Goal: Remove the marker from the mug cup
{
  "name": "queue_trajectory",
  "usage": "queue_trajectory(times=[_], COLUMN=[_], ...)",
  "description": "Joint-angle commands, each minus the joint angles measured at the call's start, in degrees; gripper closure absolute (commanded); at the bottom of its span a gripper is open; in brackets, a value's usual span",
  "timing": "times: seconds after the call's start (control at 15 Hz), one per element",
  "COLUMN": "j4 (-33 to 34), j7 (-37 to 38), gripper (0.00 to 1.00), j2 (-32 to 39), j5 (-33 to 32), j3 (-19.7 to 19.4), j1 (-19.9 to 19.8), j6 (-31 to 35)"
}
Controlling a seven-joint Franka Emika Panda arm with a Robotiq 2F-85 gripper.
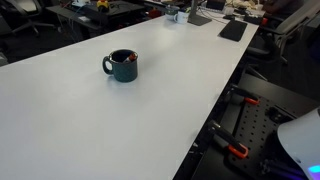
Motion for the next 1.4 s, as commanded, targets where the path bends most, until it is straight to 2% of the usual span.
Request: queue_trajectory(times=[0.0,0.33,0.6,0.8,0.87,1.33], j4=[1.48,7.77,13.86,17.02,14.36,15.09], j7=[0.01,-4.01,-16.11,-23.14,-19.36,-20.70], gripper=[0.00,0.00,0.00,0.00,0.00,0.00], j2=[1.34,5.90,10.75,13.79,11.40,12.55], j5=[-0.98,-4.84,-3.37,-4.08,-3.85,-4.17], j3=[-0.03,0.97,0.34,1.49,1.03,0.60], j1=[0.29,2.00,5.47,7.61,6.48,6.24], j6=[0.48,0.64,1.53,2.19,2.05,3.16])
